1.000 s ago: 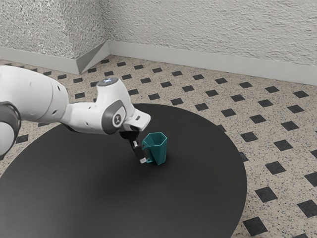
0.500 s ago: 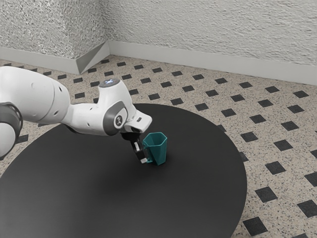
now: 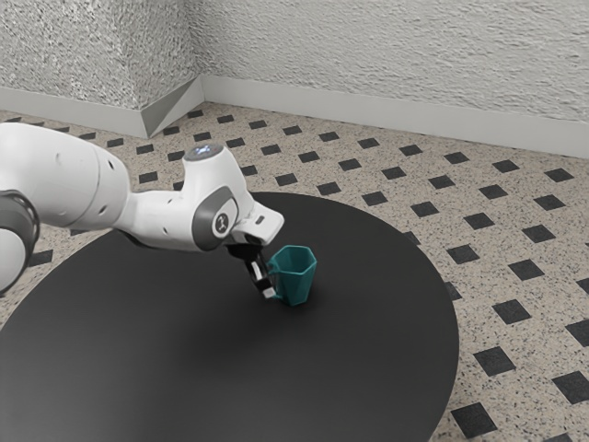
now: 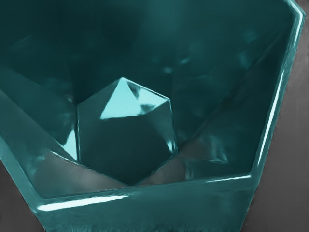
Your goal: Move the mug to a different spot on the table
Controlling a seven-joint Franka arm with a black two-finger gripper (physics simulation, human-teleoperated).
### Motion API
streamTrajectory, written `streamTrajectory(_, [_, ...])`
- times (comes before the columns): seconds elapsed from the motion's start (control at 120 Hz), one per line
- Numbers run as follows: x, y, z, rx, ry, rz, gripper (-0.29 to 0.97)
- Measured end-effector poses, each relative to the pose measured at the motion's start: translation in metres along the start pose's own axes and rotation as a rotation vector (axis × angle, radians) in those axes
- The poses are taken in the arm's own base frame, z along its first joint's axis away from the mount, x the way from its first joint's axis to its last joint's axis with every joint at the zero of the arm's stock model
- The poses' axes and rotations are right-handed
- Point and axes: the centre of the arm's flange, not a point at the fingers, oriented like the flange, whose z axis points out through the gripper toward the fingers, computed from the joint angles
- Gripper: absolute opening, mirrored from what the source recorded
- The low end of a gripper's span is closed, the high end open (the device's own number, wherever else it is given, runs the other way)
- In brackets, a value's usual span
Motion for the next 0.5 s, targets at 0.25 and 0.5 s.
streamTrajectory(0.25, [-0.003, 0.002, -0.016, -0.005, 0.03, -0.025, 0.08])
streamTrajectory(0.5, [-0.022, 0.015, -0.038, -0.022, 0.065, -0.067, 0.05])
